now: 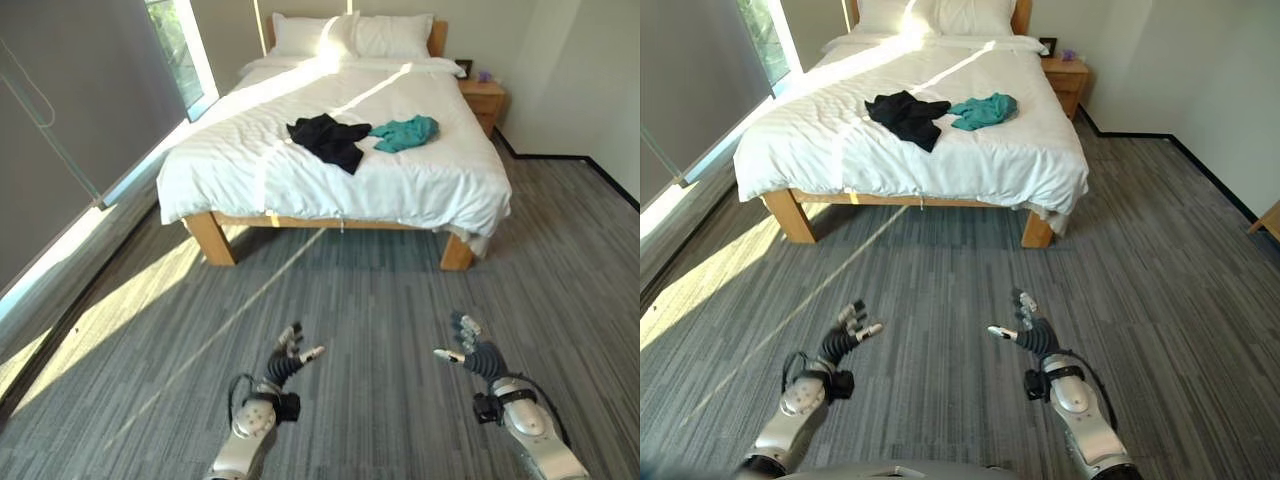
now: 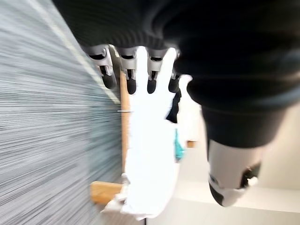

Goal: Pick up bed clothes into laundry basket.

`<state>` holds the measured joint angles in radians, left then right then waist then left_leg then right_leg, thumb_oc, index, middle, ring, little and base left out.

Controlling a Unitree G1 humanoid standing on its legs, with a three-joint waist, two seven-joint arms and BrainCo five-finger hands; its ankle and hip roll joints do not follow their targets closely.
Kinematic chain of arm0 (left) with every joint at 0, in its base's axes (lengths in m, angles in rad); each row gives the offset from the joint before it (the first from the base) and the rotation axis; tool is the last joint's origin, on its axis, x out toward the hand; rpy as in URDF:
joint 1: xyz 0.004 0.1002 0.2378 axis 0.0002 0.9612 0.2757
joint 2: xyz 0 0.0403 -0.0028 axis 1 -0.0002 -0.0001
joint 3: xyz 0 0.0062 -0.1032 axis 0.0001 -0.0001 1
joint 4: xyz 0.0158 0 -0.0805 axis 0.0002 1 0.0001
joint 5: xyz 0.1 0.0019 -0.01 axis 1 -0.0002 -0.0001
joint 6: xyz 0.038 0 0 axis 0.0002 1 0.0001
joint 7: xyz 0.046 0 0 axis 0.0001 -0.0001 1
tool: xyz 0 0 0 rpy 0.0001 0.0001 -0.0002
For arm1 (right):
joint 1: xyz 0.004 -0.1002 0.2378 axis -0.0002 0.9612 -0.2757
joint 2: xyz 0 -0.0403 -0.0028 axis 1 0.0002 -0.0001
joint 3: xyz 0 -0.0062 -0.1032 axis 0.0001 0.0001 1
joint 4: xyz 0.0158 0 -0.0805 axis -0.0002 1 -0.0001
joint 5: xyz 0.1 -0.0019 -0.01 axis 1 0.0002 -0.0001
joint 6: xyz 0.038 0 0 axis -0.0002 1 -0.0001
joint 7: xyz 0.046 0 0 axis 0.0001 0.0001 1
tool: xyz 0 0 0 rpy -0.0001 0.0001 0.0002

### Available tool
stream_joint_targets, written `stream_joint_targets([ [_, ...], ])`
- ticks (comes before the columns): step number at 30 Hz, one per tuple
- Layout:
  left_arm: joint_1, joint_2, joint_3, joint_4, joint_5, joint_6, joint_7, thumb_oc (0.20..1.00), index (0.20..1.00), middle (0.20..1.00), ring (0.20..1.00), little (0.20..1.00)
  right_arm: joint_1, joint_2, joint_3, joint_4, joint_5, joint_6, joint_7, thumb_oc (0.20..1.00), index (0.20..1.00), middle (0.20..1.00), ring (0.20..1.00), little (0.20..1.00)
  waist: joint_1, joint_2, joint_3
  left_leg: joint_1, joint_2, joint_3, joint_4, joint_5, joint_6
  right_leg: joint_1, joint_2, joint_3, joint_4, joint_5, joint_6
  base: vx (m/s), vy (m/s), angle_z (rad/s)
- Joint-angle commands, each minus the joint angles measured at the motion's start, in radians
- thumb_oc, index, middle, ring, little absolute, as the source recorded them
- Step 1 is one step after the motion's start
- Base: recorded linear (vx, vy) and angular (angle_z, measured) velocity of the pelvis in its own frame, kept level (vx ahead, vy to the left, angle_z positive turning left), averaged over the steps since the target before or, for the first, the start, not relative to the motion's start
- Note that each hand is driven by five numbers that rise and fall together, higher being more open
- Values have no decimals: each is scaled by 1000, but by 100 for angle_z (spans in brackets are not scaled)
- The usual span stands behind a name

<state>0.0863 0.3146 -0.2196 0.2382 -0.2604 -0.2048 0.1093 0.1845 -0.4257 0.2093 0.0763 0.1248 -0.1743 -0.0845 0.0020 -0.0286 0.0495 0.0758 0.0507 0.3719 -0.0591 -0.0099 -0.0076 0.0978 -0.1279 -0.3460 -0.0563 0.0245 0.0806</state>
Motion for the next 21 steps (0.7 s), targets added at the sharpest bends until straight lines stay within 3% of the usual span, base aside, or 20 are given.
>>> stream_joint_targets([
  [1,-53,39,16,-154,61,-72,1,1000,1000,1000,1000,1000,-50,-51,-43,-130,-84,-78,-9,1000,1000,1000,1000,1000,27,24,52,59,133,-1,-28,-36,-102,33,-87,-21,-23,5,85,0,0,0],
  [3,-37,46,29,-201,63,-75,5,1000,1000,1000,1000,1000,-58,-63,-36,-152,-112,-74,-1,1000,1000,1000,1000,1000,24,28,62,65,137,4,-28,-36,-102,17,-79,-19,-4,6,79,-11,-15,-3],
  [5,-40,56,30,-240,64,-81,6,1000,1000,1000,1000,1000,-95,-73,-12,-148,-154,-61,5,1000,1000,1000,1000,1000,37,38,87,82,149,43,-28,-40,-102,-42,-92,-83,67,0,74,-22,-44,-20],
  [7,-22,54,37,-264,65,-73,-17,1000,1000,1000,1000,1000,-93,-69,-10,-174,-154,-55,22,1000,1000,1000,1000,1000,41,29,88,102,148,75,4,-36,-107,-4,-61,-89,9,-18,51,79,-168,-45],
  [9,-14,36,25,-283,43,-70,-45,1000,1000,1000,1000,1000,-70,-86,-14,-185,-153,-62,28,1000,1000,1000,1000,1000,51,12,119,24,178,67,254,-75,-122,45,-53,-83,-26,-39,31,109,-280,-24],
  [10,-18,28,13,-276,24,-70,-52,1000,1000,1000,1000,1000,-66,-84,-14,-183,-144,-65,26,1000,1000,1000,1000,1000,52,10,133,-43,223,57,410,-45,-134,58,-41,-79,-31,-54,10,133,-227,-4],
  [12,-20,2,-17,-253,-9,-74,-64,1000,1000,1000,1000,1000,-66,-95,-12,-169,-145,-55,27,1000,1000,1000,1000,1000,64,18,157,-119,286,54,569,55,-156,102,-23,-85,-31,-102,-16,178,-146,-20],
  [13,-20,0,-22,-251,-16,-72,-65,1000,1000,1000,1000,1000,-67,-97,-10,-168,-145,-48,31,1000,1000,1000,1000,1000,76,16,171,-166,284,48,587,68,-154,120,-23,-77,-31,-114,-21,211,-71,-52],
  [14,-16,0,-24,-253,-25,-68,-72,1000,1000,1000,1000,1000,-63,-98,-12,-175,-144,-43,38,1000,1000,1000,1000,1000,88,17,181,-228,274,33,591,48,-146,140,-13,-67,-31,-130,-23,287,-5,-37],
  [15,-5,-3,-28,-257,-31,-68,-77,1000,1000,1000,1000,1000,-55,-96,-14,-183,-141,-41,46,1000,1000,1000,1000,1000,104,14,184,-273,249,31,538,24,-128,159,-9,-51,-31,-146,-17,371,71,-29],
  [16,0,1,-26,-264,-27,-71,-76,1000,1000,1000,1000,1000,-58,-96,-8,-182,-141,-41,51,1000,1000,1000,1000,1000,119,25,183,-305,239,32,443,27,-119,173,5,-39,-31,-166,-6,293,74,-3],
  [17,2,1,-27,-265,-27,-71,-76,1000,1000,1000,1000,1000,-58,-96,-8,-181,-140,-42,51,1000,1000,1000,1000,1000,122,21,181,-296,232,38,428,31,-119,171,0,-36,-31,-167,-4,413,162,-32],
  [18,8,-2,-41,-247,-25,-73,-72,1000,1000,1000,1000,1000,-66,-89,15,-167,-146,-40,56,1000,1000,1000,1000,1000,139,41,165,-291,222,63,190,97,-125,187,12,-13,-31,-185,19,456,152,-46],
  [20,-6,-11,-58,-209,-34,-65,-59,1000,1000,1000,1000,1000,-108,-94,42,-147,-169,-29,44,1000,1000,1000,1000,1000,173,47,161,-337,227,75,16,137,-128,239,12,12,-31,-227,31,599,133,-49],
  [21,-11,-10,-62,-201,-36,-65,-54,1000,1000,1000,1000,1000,-125,-93,52,-148,-172,-25,43,1000,1000,1000,1000,1000,187,47,162,-364,230,49,-7,141,-136,260,12,32,-31,-237,33,569,71,-44],
])
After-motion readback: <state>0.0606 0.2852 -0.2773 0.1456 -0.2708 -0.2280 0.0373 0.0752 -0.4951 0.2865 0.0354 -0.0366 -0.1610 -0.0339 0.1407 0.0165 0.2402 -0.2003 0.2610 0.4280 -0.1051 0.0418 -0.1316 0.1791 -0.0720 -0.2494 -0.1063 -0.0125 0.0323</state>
